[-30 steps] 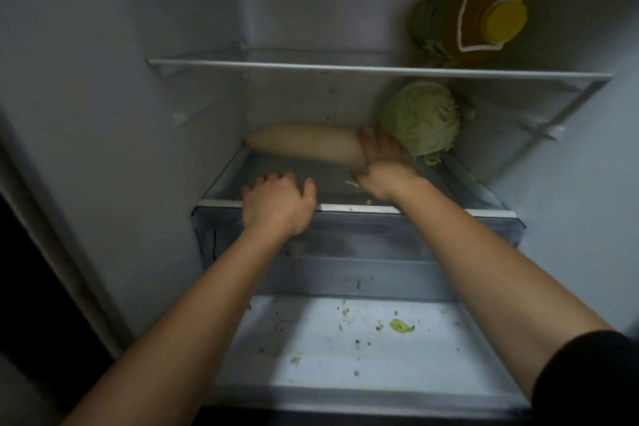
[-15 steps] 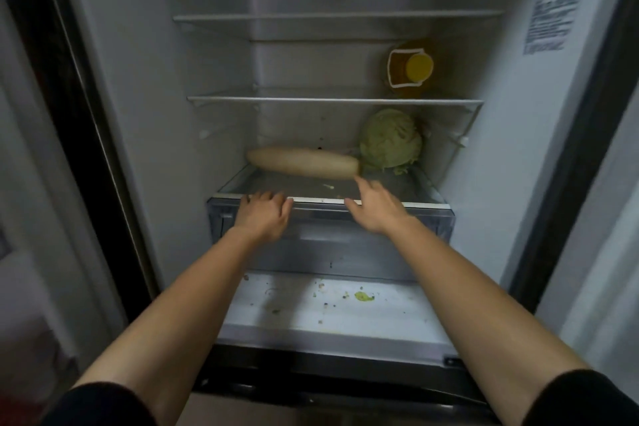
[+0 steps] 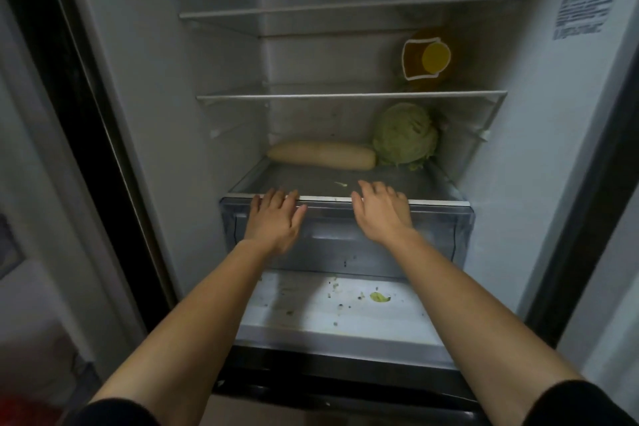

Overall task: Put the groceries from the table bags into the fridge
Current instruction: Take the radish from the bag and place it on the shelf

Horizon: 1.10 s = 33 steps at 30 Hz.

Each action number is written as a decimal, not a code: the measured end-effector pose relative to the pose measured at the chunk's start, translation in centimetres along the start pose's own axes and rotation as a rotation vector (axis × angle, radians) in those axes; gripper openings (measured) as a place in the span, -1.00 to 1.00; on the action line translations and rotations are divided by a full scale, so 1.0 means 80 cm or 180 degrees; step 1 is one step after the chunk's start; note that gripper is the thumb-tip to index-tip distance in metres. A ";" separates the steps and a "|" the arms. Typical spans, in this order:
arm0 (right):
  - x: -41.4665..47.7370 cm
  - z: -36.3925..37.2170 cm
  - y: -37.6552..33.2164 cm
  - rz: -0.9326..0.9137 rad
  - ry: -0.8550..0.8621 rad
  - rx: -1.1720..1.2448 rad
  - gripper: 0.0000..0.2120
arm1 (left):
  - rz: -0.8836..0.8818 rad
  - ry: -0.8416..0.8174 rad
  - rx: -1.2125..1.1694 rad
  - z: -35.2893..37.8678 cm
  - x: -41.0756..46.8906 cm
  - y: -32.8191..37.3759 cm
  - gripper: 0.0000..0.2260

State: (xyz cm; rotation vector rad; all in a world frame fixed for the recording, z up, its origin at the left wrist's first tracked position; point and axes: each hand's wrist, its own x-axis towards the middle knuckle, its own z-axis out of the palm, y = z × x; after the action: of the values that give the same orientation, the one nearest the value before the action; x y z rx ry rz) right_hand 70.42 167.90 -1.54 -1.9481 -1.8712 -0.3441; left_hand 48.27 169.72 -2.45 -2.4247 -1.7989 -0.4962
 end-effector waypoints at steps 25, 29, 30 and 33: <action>-0.286 -0.077 -0.205 -0.0860 0.0641 0.1425 -0.27 | -0.0603 0.1675 0.0707 -0.145 -0.467 -0.046 -0.49; -0.358 -0.105 -0.309 -0.1181 0.0738 0.1736 -0.24 | -0.0962 0.1602 0.0824 -0.184 -0.582 -0.115 -0.49; -0.381 -0.110 -0.340 -0.1240 0.0740 0.1799 -0.23 | -0.1075 0.1563 0.0867 -0.193 -0.620 -0.137 -0.49; -0.465 -0.121 -0.446 -0.1423 0.0610 0.1977 -0.21 | -0.1503 0.1438 0.0942 -0.220 -0.758 -0.205 -0.48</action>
State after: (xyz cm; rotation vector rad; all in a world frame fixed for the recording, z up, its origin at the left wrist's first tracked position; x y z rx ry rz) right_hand 33.57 130.79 -5.37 -1.0567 -1.9651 -0.0529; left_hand 13.55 114.68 -6.37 -1.5390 -2.0399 -0.6855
